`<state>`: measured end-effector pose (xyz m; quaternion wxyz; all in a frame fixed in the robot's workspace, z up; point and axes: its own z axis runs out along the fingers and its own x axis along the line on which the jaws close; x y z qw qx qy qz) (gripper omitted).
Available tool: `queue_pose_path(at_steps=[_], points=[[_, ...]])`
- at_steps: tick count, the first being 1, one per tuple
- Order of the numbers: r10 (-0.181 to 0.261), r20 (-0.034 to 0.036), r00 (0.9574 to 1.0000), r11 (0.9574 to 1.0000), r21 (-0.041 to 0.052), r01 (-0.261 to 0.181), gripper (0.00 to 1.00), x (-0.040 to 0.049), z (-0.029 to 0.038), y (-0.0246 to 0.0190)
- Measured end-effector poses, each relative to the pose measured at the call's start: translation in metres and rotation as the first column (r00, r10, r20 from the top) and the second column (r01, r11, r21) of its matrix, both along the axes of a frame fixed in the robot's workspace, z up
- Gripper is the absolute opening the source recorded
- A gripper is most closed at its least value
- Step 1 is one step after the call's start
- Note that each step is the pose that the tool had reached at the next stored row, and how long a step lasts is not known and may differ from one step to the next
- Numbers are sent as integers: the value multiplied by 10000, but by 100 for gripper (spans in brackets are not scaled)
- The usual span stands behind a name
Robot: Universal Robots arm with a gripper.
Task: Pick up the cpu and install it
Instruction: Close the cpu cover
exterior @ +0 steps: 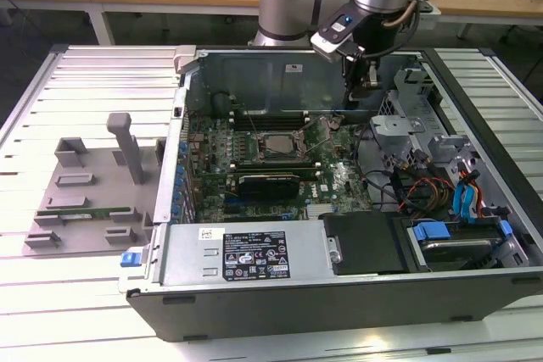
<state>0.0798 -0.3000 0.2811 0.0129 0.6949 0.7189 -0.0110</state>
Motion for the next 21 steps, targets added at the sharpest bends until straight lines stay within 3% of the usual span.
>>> queue_pose_path(at_steps=[4, 17, 21], points=[[1, -32, 10000, 10000, -1, -1, 11, 0, -140, 0], [3, -62, 10000, 10000, -1, -3, 11, -1, -311, 0], [1, -62, 10000, 10000, 0, -1, 11, -155, -335, 0]])
